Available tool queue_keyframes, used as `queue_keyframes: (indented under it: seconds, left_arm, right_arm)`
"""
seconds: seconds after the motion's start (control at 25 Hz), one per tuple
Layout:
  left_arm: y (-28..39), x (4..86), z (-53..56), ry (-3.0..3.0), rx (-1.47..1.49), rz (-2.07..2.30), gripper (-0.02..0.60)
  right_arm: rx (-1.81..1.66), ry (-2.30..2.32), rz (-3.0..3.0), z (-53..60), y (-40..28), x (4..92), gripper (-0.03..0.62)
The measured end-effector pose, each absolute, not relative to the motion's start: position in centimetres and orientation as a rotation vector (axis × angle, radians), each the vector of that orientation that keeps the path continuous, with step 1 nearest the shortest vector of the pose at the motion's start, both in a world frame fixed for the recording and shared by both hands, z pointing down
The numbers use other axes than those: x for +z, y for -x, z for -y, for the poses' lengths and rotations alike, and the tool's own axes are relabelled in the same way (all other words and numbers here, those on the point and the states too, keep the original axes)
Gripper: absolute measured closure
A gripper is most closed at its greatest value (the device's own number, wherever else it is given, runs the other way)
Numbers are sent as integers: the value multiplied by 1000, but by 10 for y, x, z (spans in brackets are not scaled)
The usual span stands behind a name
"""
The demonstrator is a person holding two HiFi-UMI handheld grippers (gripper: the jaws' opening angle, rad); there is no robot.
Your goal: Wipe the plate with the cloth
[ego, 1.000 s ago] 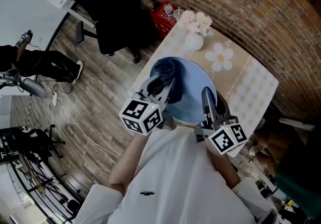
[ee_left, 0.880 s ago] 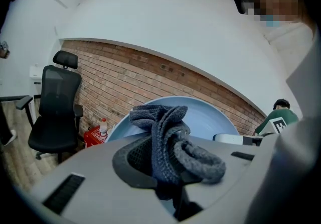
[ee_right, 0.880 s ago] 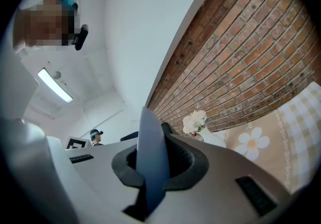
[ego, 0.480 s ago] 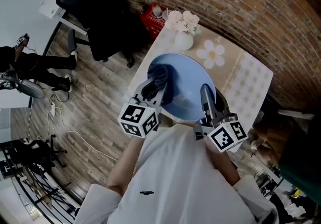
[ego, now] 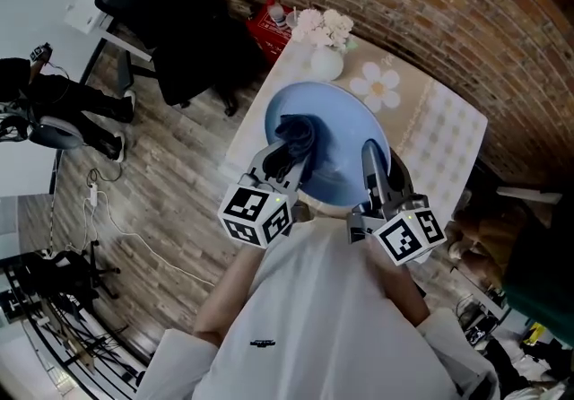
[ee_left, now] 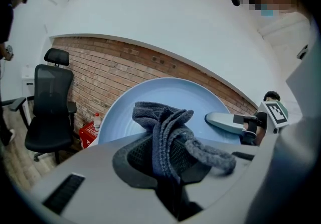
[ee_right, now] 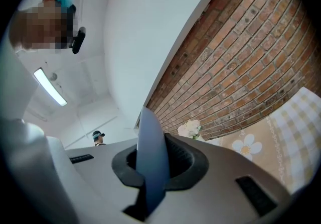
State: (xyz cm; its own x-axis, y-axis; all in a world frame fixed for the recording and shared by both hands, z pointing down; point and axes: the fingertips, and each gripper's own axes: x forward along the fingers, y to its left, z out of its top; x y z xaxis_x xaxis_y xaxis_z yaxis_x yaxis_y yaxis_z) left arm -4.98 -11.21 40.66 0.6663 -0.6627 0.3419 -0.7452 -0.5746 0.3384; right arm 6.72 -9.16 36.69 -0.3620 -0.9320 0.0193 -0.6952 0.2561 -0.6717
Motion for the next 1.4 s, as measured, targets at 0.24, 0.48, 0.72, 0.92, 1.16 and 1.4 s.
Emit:
queue_keyframes:
  seconds: [0.24, 0.48, 0.72, 0.92, 1.16, 1.4]
  left_arm:
    - [41, 403, 98, -2431, 224, 1054, 520]
    - [22, 395, 88, -2474, 235, 989, 520]
    - [6, 385, 84, -2529, 243, 912, 520]
    - [-6, 372, 79, -2561, 227, 856, 520]
    - [-17, 360, 78, -2584, 208, 828, 520]
    - [-15, 350, 85, -2581, 166, 860, 520]
  right_arm:
    - [-836, 1498, -2147, 86, -61, 366, 536]
    - [-838, 1514, -2128, 81, -63, 368, 536]
    - [-839, 1514, -2119, 81, -60, 371, 536]
    - [-849, 1502, -2129, 78, -56, 372, 536]
    - [-874, 1456, -2151, 81, -53, 378, 536]
    - [-893, 1494, -2160, 81, -67, 390, 536]
